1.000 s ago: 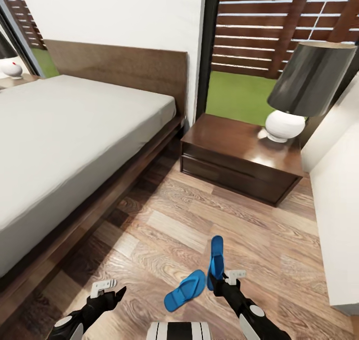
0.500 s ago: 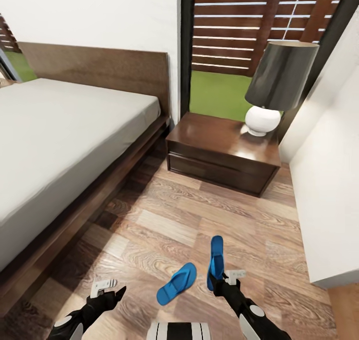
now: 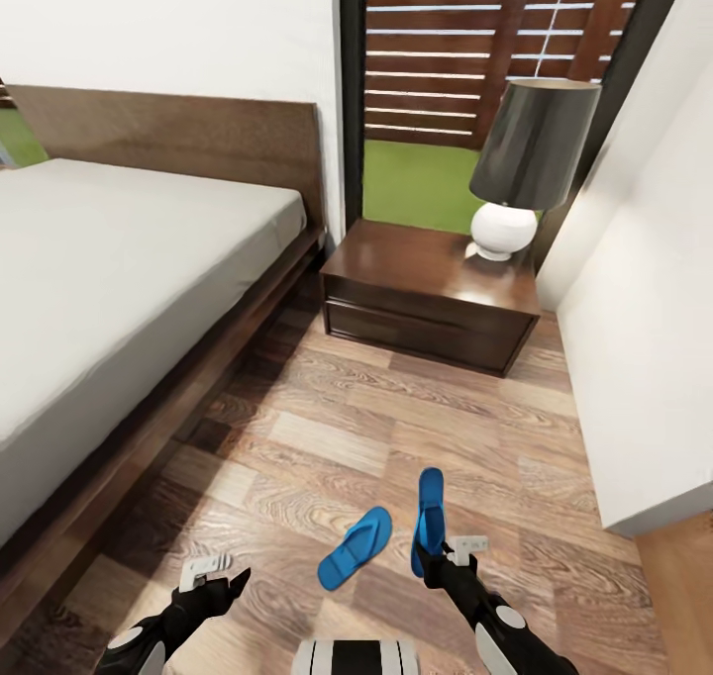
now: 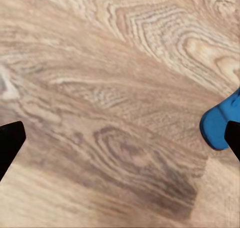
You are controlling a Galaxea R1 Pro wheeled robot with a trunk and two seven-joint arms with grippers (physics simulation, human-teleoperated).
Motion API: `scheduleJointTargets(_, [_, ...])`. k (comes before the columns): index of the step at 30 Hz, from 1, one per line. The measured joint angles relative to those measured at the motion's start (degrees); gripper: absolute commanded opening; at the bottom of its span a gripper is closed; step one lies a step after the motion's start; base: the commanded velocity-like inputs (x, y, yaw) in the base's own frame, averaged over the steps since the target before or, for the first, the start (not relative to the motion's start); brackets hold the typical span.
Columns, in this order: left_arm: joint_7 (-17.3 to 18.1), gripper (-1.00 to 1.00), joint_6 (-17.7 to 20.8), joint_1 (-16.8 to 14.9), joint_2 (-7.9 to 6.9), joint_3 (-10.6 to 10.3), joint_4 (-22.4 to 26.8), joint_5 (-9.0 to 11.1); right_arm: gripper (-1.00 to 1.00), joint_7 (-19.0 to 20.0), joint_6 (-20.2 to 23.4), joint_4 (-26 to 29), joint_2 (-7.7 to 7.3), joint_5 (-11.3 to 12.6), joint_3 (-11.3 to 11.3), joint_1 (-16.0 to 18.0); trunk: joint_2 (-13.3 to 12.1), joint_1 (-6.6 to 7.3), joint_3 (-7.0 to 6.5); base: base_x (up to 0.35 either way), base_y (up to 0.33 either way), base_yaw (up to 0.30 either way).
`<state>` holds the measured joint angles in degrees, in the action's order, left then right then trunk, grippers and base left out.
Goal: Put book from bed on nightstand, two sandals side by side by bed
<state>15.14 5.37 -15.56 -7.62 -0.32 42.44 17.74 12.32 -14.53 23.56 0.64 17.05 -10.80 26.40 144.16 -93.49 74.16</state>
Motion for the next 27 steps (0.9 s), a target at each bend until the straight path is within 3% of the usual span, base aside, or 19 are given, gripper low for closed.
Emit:
scheduleJointTargets(8, [0.0, 1.0, 0.0, 0.0, 0.01, 0.0, 0.0, 0.0, -1.0, 0.0, 0.0, 0.0, 0.0, 0.0, 0.0, 0.0, 0.0, 0.0, 0.0, 0.0, 0.195, -0.282])
scheduleJointTargets(27, [0.0, 1.0, 0.0, 0.0, 0.05, -0.1, -0.1, -0.1, -1.0, 0.0, 0.0, 0.0, 0.0, 0.0, 0.0, 0.0, 0.0, 0.0, 0.0, 0.0, 0.007, -0.283])
